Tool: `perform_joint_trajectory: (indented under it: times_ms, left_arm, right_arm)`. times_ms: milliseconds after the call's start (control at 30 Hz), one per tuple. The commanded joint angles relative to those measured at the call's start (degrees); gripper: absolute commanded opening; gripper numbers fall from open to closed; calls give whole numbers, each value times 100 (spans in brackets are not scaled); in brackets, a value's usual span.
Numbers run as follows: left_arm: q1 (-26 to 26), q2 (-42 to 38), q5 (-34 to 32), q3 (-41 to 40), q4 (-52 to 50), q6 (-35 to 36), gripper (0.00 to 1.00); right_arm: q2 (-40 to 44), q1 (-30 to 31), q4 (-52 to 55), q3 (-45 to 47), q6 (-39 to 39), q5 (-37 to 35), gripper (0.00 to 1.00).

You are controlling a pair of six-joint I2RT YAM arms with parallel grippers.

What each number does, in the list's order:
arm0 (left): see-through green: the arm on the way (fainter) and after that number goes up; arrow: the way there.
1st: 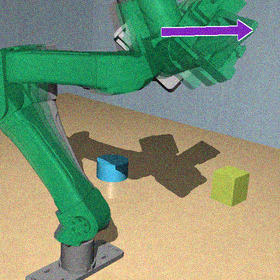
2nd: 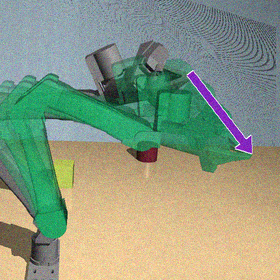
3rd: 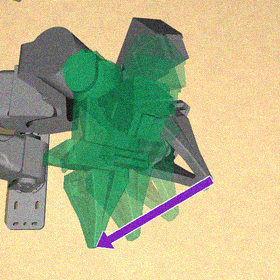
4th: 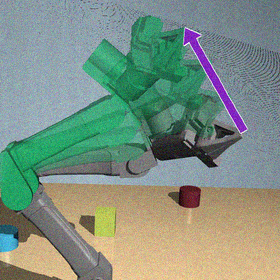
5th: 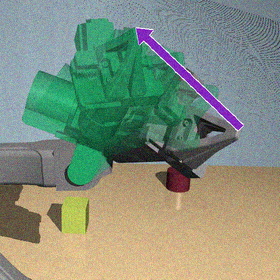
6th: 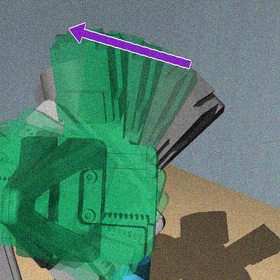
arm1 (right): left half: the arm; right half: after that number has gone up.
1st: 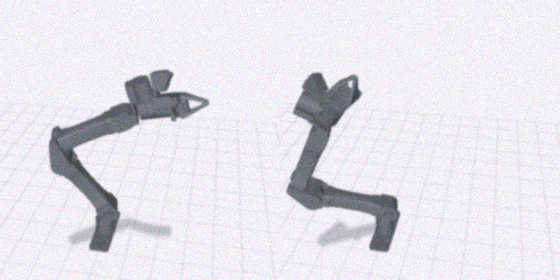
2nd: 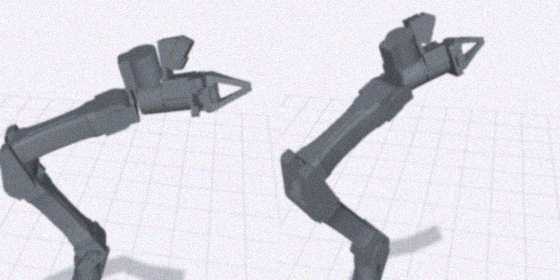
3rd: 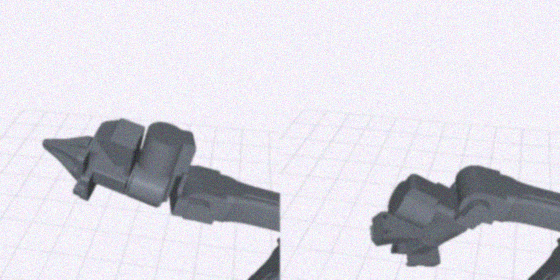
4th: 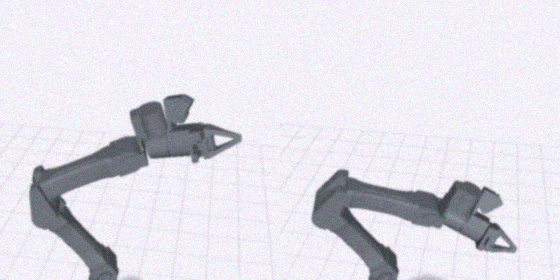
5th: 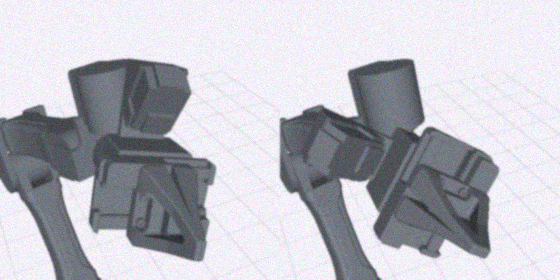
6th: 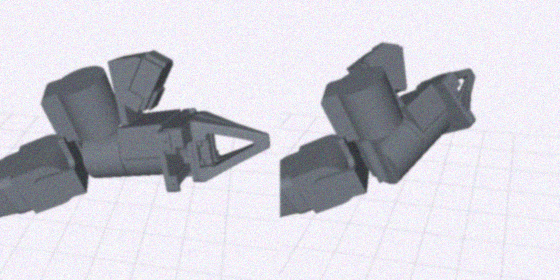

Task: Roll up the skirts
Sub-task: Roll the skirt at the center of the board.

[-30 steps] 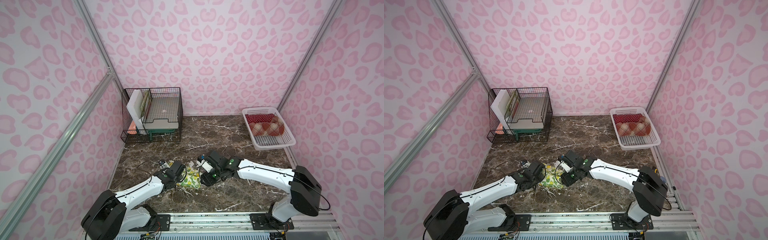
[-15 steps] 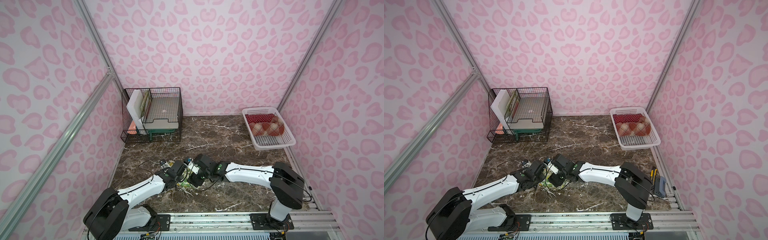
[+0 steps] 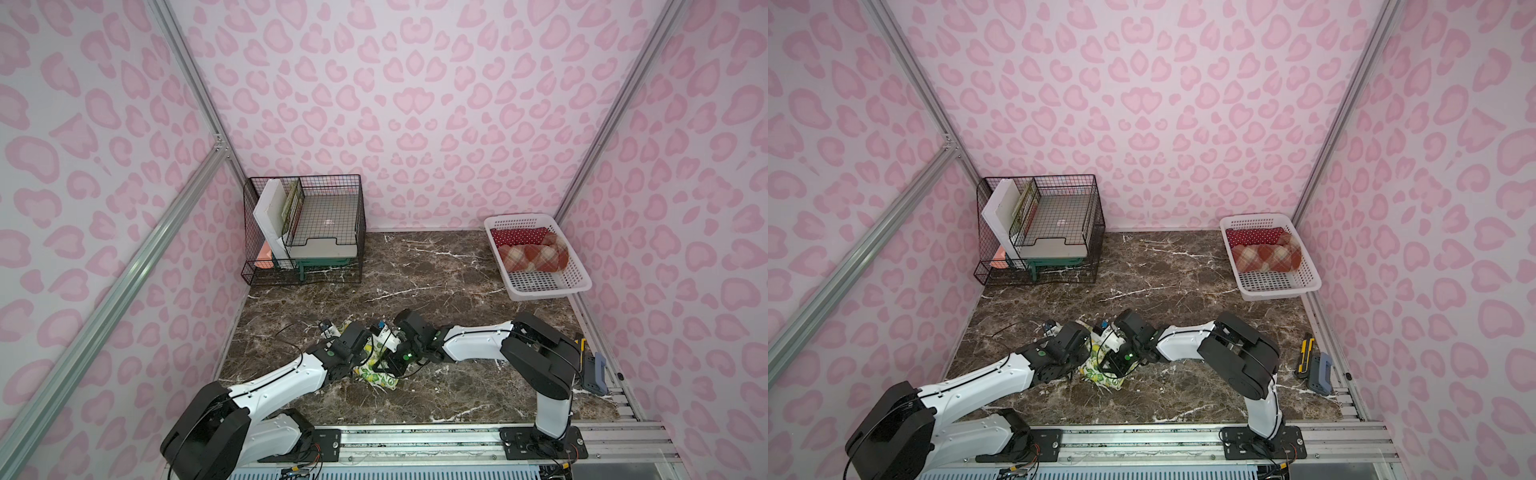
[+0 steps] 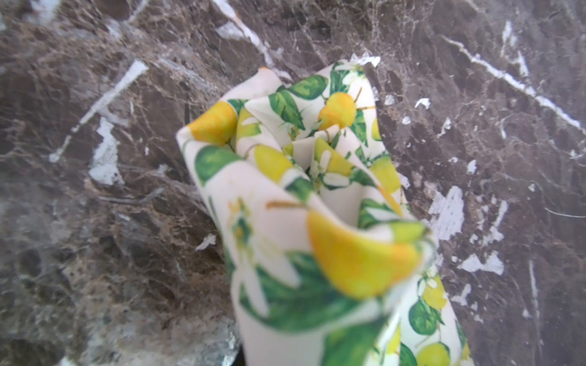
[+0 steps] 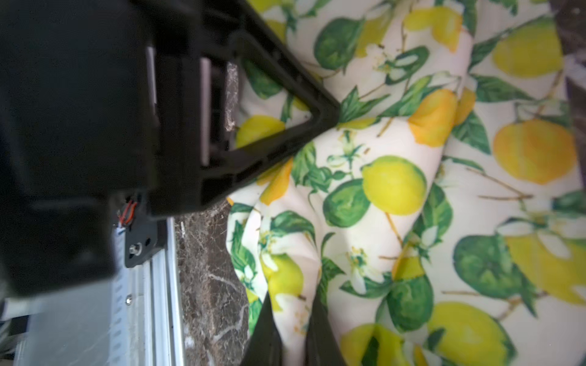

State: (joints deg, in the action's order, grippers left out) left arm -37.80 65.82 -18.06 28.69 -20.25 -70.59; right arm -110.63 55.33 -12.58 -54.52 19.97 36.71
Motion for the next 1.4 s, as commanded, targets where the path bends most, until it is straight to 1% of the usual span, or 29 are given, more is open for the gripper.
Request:
perform_joint_trajectory:
  times_ms: [0, 33, 67, 133, 267, 367, 500, 567, 667, 733, 800, 900, 1000, 1167, 1267, 1367]
  left_arm:
    - [13, -435, -397, 89, -410, -87, 51]
    - [10, -600, -484, 91, -499, -63, 57]
    - [12, -770, -558, 98, -610, -47, 60]
    - [12, -986, -610, 130, -745, -25, 61]
    - [1, -1112, -516, 207, -916, -72, 62]
    - [-41, -1281, -489, 103, -917, -195, 61]
    - [-167, -1473, -418, -57, -701, -363, 61]
    - [-271, -1441, -415, -93, -581, -490, 61]
    - [-504, -1213, -433, -103, -302, -665, 61]
    - [-710, -975, -520, -70, -79, -760, 61]
    - [-919, -693, -701, 1, 46, -931, 63]
    - [-1077, -326, -794, 105, 410, -1129, 65]
    - [-1197, 115, -955, 306, 729, -1240, 67]
    - [-1215, 1187, -893, 594, 1070, -1360, 68]
    - [-1204, 1605, -985, 560, 1431, -1341, 69]
    - [-1195, 1956, -873, 721, 1305, -1364, 70]
  right_arm:
    - [-191, -393, -647, 539, 1329, 980, 0]
    - [-276, -520, -1115, 737, 1711, 1290, 0]
    - [-385, -670, -1759, 973, 2313, 1647, 0]
    - [-653, -894, -2898, 1254, 3280, 1993, 0]
    - [-962, -1125, -3647, 1438, 4241, 2091, 0]
    - [-961, -1291, -3935, 1510, 4759, 2130, 0]
    - [-881, -1390, -3233, 1436, 4802, 1881, 0]
    - [-968, -1418, -3338, 1531, 5047, 1833, 0]
    - [-1116, -1472, -3082, 1605, 5058, 1628, 0]
    - [-1211, -1516, -3394, 1741, 5227, 1614, 0]
    - [-1284, -1525, -3361, 1727, 5160, 1579, 0]
    - [-1205, -1488, -2858, 1595, 4769, 1423, 0]
    - [-1154, -1472, -2714, 1553, 4674, 1345, 0]
    - [-1171, -1473, -2768, 1584, 4666, 1338, 0]
    - [-1136, -1473, -2768, 1633, 4648, 1330, 0]
    - [-1086, -1481, -2752, 1663, 4619, 1345, 0]
